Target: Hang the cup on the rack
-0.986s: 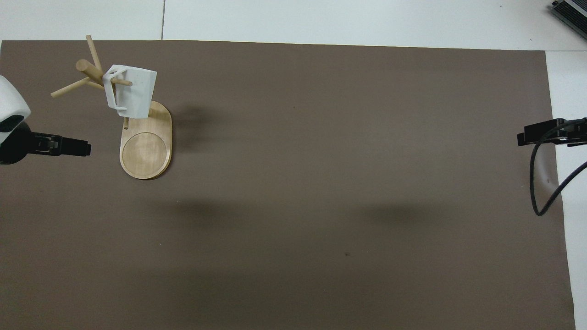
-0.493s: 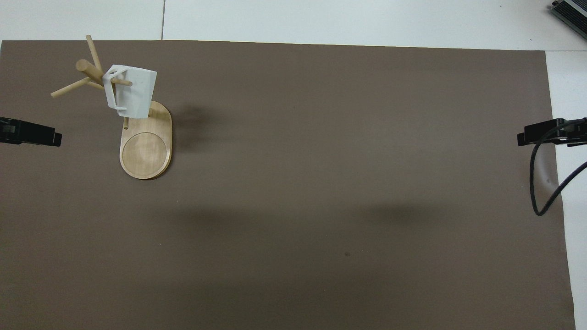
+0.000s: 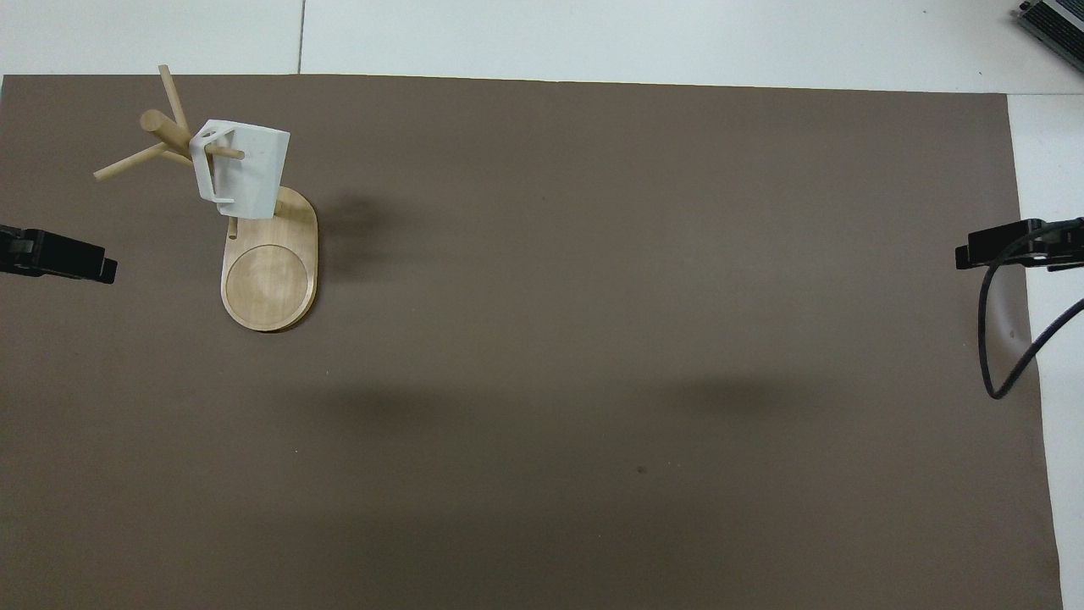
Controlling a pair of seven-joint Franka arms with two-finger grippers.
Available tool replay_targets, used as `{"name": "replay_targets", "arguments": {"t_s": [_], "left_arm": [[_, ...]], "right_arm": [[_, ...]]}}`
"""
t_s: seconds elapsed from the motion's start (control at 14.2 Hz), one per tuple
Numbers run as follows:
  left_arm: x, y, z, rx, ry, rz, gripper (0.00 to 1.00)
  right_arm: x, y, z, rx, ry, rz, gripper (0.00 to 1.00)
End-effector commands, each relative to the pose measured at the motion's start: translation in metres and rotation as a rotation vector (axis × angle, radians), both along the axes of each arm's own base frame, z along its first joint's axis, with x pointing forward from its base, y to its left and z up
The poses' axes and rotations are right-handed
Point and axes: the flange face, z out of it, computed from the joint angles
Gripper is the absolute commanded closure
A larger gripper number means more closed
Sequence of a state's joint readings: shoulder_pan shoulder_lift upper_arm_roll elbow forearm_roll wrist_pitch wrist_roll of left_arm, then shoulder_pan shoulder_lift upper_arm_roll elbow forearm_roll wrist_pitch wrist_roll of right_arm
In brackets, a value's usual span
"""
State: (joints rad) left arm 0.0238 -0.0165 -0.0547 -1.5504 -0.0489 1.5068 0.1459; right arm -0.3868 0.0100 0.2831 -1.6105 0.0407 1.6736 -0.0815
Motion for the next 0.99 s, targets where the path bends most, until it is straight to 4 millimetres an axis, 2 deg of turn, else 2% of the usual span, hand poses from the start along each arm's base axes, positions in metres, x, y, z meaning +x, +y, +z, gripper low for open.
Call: {"name": "replay_targets", "arguments": {"t_s": [0.0,0.14,0.42,0.63,0.92], "left_arm": [[-0.006,-0.012,0.027,0.025,-0.009,-0.017,0.0],[-0.009,-0.028,0.028,0.025,0.0,-0.043,0.0],[-0.009,-0.02,0.028,0.022,0.002,-0.022,0.0],[-0.018,-0.011,0.031,0.023,0.005,0.005,0.0],[-0.025,-0.014,0.028,0.03,0.049,-0.003,0.0]], "right_arm": [[-0.006,0.0,0.001,-0.007,0.002,0.013,0.0],[-0.006,0.0,0.001,-0.007,0.002,0.013,0.0],[-0.006,0.0,0.001,-0.007,0.002,0.013,0.0],[-0.006,0.0,0.001,-0.007,0.002,0.013,0.0],[-0.006,0.0,0.001,-0.007,0.002,0.013,0.0]]}}
